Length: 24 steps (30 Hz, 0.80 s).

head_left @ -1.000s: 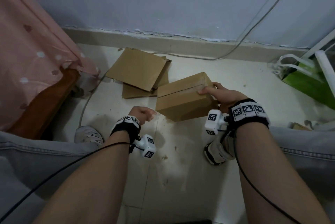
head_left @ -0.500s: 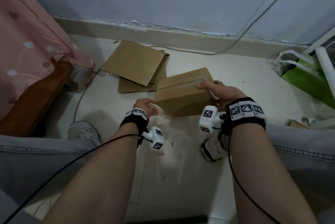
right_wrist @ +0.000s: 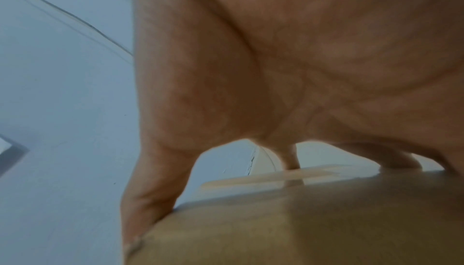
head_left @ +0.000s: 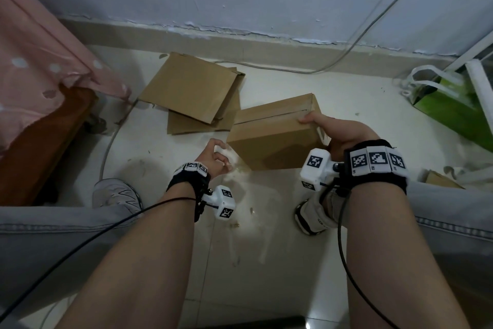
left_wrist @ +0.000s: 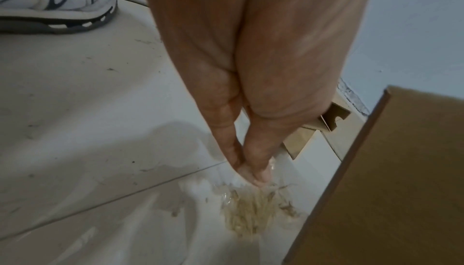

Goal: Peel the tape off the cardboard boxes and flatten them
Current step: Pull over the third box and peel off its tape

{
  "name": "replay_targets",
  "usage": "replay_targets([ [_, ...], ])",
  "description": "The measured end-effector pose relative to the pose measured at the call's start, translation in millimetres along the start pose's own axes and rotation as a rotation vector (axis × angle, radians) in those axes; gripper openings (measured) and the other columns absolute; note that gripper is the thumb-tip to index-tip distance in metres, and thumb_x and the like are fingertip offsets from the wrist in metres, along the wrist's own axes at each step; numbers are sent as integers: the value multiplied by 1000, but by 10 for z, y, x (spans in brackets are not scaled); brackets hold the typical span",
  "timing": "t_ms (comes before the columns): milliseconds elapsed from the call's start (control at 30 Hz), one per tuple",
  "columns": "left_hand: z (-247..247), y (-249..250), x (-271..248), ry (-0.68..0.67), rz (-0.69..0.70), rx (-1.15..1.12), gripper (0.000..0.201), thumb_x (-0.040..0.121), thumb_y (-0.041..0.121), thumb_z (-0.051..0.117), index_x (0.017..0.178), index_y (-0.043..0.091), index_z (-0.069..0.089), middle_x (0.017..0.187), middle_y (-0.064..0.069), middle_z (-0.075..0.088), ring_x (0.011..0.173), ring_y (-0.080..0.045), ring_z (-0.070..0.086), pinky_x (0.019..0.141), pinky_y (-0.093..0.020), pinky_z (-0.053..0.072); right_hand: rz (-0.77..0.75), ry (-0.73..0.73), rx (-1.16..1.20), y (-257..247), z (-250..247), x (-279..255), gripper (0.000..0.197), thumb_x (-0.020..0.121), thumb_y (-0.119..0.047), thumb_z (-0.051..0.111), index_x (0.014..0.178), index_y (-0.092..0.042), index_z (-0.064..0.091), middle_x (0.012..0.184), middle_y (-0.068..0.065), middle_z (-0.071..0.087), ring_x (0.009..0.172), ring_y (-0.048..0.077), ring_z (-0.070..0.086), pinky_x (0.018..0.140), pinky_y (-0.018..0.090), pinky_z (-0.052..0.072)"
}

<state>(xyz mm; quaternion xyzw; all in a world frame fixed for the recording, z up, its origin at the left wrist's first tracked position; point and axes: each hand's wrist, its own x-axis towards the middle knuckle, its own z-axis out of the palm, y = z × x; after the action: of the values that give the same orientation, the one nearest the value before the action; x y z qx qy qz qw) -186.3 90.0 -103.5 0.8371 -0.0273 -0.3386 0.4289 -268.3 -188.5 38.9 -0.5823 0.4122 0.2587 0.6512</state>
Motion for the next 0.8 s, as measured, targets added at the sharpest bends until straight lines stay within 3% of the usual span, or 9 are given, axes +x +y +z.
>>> replay_targets([
  [100,-24,-39,-47,-19,-22,42,58,82,11,73,117,22,28,90,-5,53,76,-18,51,67,-16,43,-6,13,7,5,-15,22,49,77,-40,76,117,-17,59,113,18,67,102,36,68,91,52,54],
  [200,-56,-1,-101,-10,-77,54,60,85,21,73,122,24,25,96,-2,42,77,-16,48,64,-21,42,-19,31,19,18,11,8,69,68,-41,83,128,-21,54,122,19,63,103,38,69,83,53,57],
  [300,-43,13,-50,92,-82,-62,40,79,15,78,112,19,56,103,-4,59,95,-22,61,82,-30,49,-37,54,26,17,1,8,87,57,-40,89,133,-24,50,123,19,61,98,38,70,81,54,57],
  [367,2,44,10,160,-48,-69,11,75,12,81,83,17,75,93,-2,73,94,-21,69,89,-31,54,-45,55,21,7,-14,-5,85,60,-41,88,133,-24,48,122,18,61,98,38,70,83,55,57],
  [433,81,106,46,182,-56,-60,9,72,14,85,70,20,78,83,2,75,83,-15,71,85,-26,55,-42,69,15,14,-51,-4,79,66,-41,85,133,-24,48,121,18,61,98,37,69,84,56,56],
  [567,248,205,138,243,-94,-60,4,79,12,79,76,14,79,74,1,73,65,-11,65,67,-16,51,-4,65,40,71,-124,13,73,69,-42,84,131,-25,49,123,20,59,101,39,68,89,57,54],
  [700,451,176,276,273,-179,-26,29,87,-1,64,65,16,72,87,-11,74,82,-28,70,83,-34,58,13,44,62,123,-203,47,72,70,-43,83,131,-27,49,125,20,59,105,39,67,89,57,53],
  [733,502,186,289,271,-187,-11,30,89,-1,59,67,15,72,93,-12,73,87,-30,69,86,-34,57,12,46,62,126,-220,64,74,69,-43,84,132,-27,48,126,20,58,105,39,67,88,57,54],
  [800,576,221,301,238,-206,21,23,95,8,52,89,9,75,106,-13,69,100,-34,65,85,-28,50,14,50,65,124,-244,90,80,64,-44,87,132,-29,49,128,19,57,105,40,66,86,57,55],
])
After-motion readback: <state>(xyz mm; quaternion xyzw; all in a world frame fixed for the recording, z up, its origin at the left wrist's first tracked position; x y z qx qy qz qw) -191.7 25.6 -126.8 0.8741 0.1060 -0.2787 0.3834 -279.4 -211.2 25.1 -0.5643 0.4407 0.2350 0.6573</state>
